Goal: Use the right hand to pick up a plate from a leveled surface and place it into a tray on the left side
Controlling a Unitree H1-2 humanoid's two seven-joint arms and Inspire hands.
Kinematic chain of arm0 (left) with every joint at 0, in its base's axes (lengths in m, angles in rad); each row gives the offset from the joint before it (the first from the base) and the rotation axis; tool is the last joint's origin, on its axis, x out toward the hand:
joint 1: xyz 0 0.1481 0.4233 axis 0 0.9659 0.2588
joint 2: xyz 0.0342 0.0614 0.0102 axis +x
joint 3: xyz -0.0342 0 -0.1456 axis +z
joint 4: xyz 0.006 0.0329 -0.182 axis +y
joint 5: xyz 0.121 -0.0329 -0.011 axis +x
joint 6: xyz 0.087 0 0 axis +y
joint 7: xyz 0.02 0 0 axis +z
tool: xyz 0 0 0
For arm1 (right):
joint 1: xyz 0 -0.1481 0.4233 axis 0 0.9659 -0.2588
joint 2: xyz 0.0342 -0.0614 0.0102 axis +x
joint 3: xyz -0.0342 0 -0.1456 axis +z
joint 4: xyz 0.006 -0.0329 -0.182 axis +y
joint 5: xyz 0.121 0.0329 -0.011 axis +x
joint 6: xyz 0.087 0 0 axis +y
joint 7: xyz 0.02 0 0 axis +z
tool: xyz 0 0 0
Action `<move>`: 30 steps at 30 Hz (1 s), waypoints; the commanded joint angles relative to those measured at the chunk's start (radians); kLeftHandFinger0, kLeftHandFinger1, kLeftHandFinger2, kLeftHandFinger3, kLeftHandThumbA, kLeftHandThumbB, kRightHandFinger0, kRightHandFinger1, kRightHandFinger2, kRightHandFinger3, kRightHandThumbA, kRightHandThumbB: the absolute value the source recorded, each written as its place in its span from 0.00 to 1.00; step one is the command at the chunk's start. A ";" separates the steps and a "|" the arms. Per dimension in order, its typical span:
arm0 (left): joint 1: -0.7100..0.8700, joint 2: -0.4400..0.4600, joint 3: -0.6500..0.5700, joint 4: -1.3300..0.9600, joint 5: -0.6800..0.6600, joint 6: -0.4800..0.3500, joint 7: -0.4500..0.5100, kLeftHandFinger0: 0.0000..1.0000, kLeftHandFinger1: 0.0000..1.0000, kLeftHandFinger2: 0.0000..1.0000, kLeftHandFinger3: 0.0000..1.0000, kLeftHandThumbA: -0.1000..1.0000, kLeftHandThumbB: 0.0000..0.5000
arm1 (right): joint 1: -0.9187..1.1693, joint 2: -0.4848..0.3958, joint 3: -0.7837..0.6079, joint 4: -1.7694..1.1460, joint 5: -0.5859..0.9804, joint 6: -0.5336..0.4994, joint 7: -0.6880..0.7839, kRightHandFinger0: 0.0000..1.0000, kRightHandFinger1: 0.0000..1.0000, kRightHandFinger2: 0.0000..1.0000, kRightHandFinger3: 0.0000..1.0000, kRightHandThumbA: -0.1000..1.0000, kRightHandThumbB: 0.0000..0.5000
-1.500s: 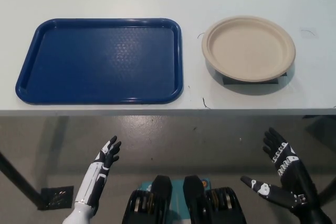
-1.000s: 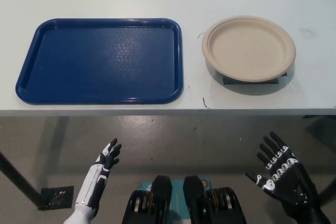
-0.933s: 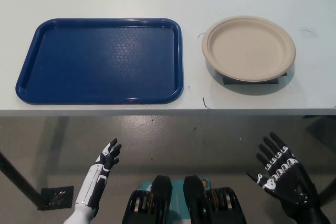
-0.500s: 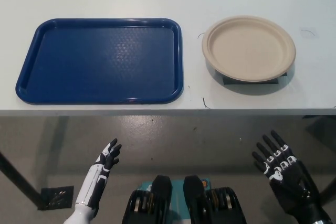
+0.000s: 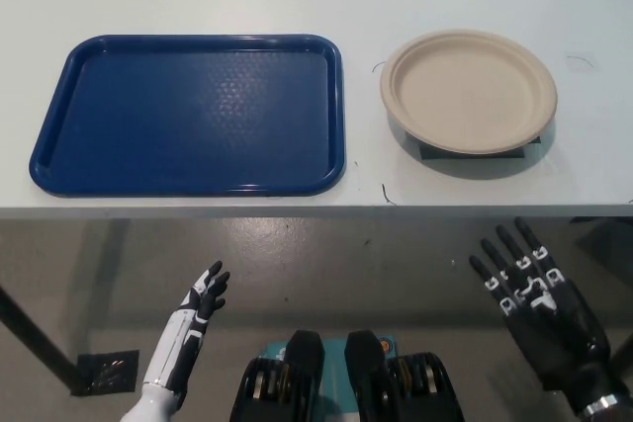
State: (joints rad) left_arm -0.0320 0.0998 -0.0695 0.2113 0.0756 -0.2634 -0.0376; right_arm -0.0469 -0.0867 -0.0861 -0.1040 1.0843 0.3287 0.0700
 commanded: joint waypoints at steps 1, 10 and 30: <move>-0.029 0.017 -0.017 -0.048 0.036 -0.071 -0.010 1.00 1.00 1.00 1.00 1.00 0.28 | -0.073 0.026 -0.060 -0.095 0.275 0.113 -0.053 1.00 1.00 1.00 1.00 1.00 0.67; -0.037 0.016 -0.014 -0.041 0.043 -0.077 -0.002 1.00 1.00 1.00 1.00 1.00 0.29 | -0.110 0.042 -0.098 -0.067 0.285 0.139 -0.088 1.00 1.00 1.00 1.00 1.00 0.68; -0.056 0.022 -0.011 -0.035 0.046 -0.086 -0.003 1.00 1.00 1.00 1.00 1.00 0.31 | -0.160 0.058 -0.119 0.061 0.252 0.141 -0.089 1.00 1.00 1.00 1.00 1.00 0.65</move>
State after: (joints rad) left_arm -0.0685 0.1064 -0.0820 0.2001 0.1089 -0.3057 -0.0377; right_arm -0.1728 -0.0391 -0.1933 -0.0557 1.3325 0.4624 -0.0387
